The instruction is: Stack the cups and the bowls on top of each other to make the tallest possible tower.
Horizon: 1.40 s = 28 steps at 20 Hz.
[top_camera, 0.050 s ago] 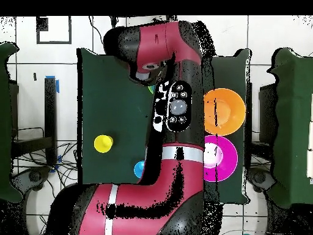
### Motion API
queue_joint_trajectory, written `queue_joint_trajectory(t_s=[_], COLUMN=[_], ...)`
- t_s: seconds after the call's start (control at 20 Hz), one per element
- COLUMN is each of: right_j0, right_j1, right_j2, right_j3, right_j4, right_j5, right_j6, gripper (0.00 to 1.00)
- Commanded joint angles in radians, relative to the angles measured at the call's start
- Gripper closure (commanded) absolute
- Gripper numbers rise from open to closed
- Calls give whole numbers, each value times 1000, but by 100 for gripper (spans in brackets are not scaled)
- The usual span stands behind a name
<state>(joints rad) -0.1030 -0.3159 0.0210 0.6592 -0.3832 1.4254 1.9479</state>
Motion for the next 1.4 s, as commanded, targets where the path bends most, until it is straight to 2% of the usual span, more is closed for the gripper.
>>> queue_joint_trajectory(t_s=[0.05, 0.5, 0.75, 0.8, 1.4], right_j0=[23, 37, 39, 40, 32], right_j1=[23, 40, 27, 26, 13], right_j2=[67, 62, 52, 50, 42], right_j3=[-45, -69, -44, -43, -14], right_j4=[-11, -1, 10, 11, 28], right_j5=[79, 90, 89, 93, 101], right_j6=[-124, -107, -101, -101, -107], gripper=[100, 100, 100, 0, 0])
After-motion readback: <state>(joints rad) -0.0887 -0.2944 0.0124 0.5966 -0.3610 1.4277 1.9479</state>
